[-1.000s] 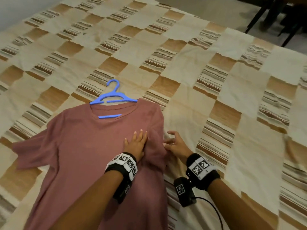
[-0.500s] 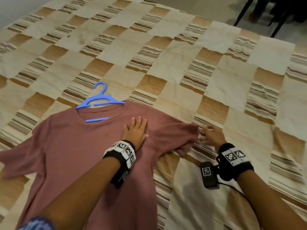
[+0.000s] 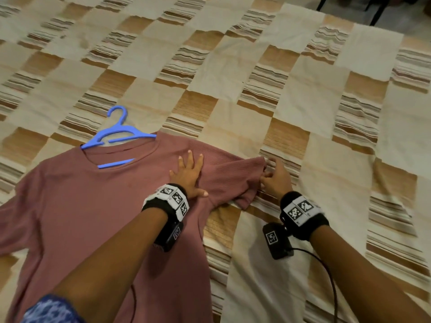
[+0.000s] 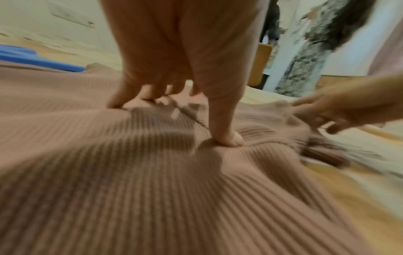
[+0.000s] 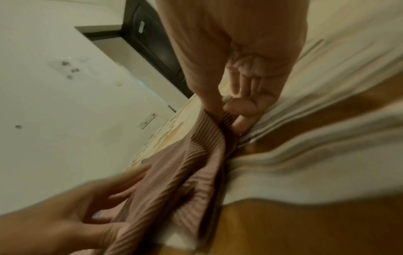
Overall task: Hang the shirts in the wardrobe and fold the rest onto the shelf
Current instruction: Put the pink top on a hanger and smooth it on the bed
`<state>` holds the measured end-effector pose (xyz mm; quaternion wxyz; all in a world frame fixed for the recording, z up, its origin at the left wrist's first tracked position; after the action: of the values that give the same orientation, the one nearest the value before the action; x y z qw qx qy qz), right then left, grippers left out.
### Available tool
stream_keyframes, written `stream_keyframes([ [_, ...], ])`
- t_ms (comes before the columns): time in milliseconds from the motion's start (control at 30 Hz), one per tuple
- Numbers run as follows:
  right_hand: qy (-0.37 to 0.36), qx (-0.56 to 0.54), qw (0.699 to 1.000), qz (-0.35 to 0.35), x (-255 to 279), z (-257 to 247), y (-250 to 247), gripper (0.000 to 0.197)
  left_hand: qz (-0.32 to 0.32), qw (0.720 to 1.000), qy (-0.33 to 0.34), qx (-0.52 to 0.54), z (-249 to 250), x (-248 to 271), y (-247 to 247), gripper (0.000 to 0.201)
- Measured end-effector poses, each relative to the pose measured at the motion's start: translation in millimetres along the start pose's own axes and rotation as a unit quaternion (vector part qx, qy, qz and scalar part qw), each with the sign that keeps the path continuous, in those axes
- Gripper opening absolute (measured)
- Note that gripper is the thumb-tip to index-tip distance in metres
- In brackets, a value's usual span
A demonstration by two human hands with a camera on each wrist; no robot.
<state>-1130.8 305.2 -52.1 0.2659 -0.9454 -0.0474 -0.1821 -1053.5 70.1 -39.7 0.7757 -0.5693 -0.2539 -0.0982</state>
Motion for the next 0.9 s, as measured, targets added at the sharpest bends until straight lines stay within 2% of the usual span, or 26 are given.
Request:
stream_keyframes([
  [100, -0.033, 0.040, 0.998, -0.038, -8.9, -19.0, -8.1, 0.020, 0.052, 0.997, 0.056, -0.006, 32.5, 25.6, 14.4, 0.095],
  [167, -0.049, -0.002, 0.999, -0.018, -18.7, -33.3, -27.2, 0.027, 0.055, 0.995, 0.078, -0.042, 46.6, 40.7, 27.6, 0.078],
  [233, -0.064, -0.078, 0.995, 0.008, -27.5, -48.7, -45.7, 0.033, 0.086, 0.991, 0.071, -0.071, 47.7, 44.6, 29.2, 0.063],
  [267, -0.071, -0.102, 0.992, 0.021, -31.6, -53.5, -50.4, 0.033, 0.098, 0.990, 0.066, -0.081, 47.0, 44.7, 27.1, 0.061],
  [333, -0.084, -0.100, 0.990, 0.044, -34.9, -54.7, -48.6, 0.028, 0.080, 0.990, 0.060, -0.100, 47.7, 45.2, 28.5, 0.064],
  [400, -0.059, -0.085, 0.994, 0.023, -35.0, -41.4, -33.1, 0.037, 0.044, 0.991, 0.056, -0.110, 49.1, 49.3, 33.9, 0.066],
  [467, -0.012, -0.019, 1.000, -0.010, -30.9, -23.1, -16.0, 0.050, 0.026, 0.991, 0.052, -0.123, 49.3, 53.4, 39.0, 0.065],
  [567, -0.026, 0.059, 0.998, 0.008, -33.7, -21.6, -8.6, 0.053, 0.030, 0.990, 0.033, -0.136, 46.8, 52.8, 40.0, 0.065],
  [633, -0.011, 0.074, 0.996, -0.043, -36.9, -31.8, -0.6, 0.061, 0.046, 0.990, 0.021, -0.133, 44.6, 48.6, 33.4, 0.064],
  [733, 0.080, -0.041, 0.984, -0.154, -25.6, -38.7, 10.3, 0.076, 0.045, 0.993, -0.002, -0.113, 39.7, 40.7, 26.8, 0.063],
  [800, 0.099, -0.079, 0.979, -0.157, -15.3, -39.9, 10.7, 0.076, 0.021, 0.994, -0.010, -0.106, 39.9, 36.8, 27.4, 0.064],
  [900, 0.134, -0.121, 0.974, -0.136, 0.0, -31.6, 11.8, 0.064, -0.034, 0.995, -0.012, -0.088, 44.4, 35.4, 33.3, 0.068],
])
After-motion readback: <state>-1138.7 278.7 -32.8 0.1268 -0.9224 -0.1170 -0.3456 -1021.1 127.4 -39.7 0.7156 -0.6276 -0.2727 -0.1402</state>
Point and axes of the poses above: each hand's wrist, its own x-axis away from the middle knuckle, its own y-axis out of the palm, z = x × y, the point moved 7 cm from there along -x, towards the middle knuckle, and after that the axes turned 7 degrees about z, right-handed, at the moved point
